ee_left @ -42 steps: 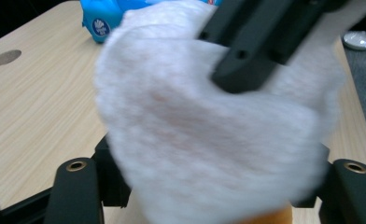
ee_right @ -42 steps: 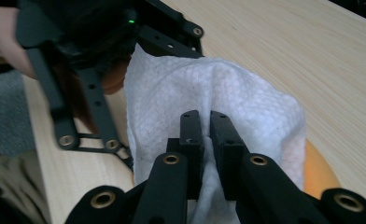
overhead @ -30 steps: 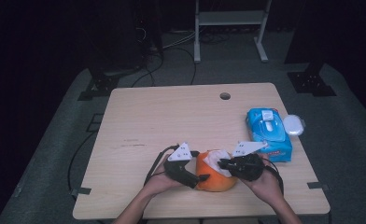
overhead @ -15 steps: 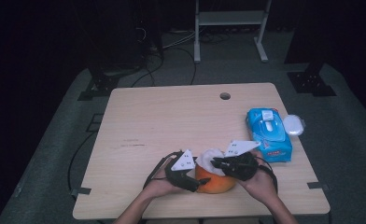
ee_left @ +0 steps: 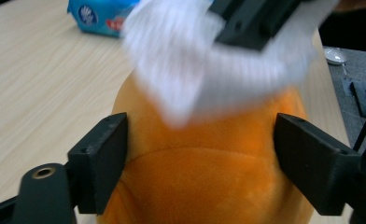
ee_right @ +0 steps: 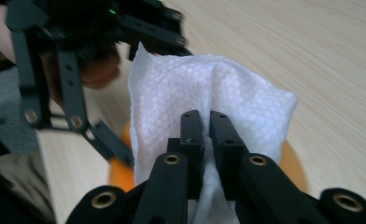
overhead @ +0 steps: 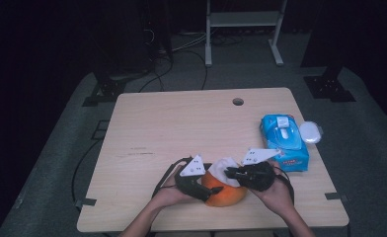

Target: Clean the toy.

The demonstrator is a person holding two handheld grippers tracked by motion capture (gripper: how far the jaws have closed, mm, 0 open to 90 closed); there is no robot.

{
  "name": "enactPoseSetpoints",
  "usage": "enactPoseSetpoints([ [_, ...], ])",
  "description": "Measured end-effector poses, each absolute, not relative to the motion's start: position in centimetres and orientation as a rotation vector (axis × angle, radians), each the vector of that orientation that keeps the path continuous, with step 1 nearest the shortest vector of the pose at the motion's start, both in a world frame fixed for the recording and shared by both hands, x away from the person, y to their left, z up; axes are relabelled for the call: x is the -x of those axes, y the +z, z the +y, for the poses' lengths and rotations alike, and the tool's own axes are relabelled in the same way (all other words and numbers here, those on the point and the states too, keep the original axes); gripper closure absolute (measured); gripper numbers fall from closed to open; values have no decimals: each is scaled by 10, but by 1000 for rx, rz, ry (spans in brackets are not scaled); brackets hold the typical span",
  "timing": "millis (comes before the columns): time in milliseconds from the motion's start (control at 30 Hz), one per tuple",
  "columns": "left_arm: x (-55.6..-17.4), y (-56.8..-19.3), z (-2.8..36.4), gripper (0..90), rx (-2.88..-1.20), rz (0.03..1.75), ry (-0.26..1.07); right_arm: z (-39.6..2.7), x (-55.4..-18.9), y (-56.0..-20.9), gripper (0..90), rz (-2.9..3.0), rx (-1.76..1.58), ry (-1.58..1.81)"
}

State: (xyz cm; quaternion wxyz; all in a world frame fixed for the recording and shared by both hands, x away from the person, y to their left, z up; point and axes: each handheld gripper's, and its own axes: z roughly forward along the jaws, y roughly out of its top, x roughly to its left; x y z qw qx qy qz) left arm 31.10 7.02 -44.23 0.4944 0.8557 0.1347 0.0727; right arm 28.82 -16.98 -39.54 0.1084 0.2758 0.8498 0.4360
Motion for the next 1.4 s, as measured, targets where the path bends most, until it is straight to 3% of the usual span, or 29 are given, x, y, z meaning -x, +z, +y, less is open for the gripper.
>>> enactPoseSetpoints([
  [167,-314,-444,77,218,-2081,323,158,-192,-291,-404,841,2480,-922,1322],
  [300,-318,-436,73,116,-2057,362,119,-180,-283,-401,839,2472,-865,1341],
  [500,-318,-445,77,238,-2075,342,137,-183,-287,-403,840,2487,-860,1346],
  [733,-320,-449,83,240,-2072,361,125,-210,-298,-417,840,2451,-999,1312],
  [1233,-320,-448,89,242,-2094,351,127,-203,-293,-407,835,2452,-938,1435],
  [1400,-317,-448,85,252,-2094,343,144,-201,-296,-414,836,2492,-935,1330],
])
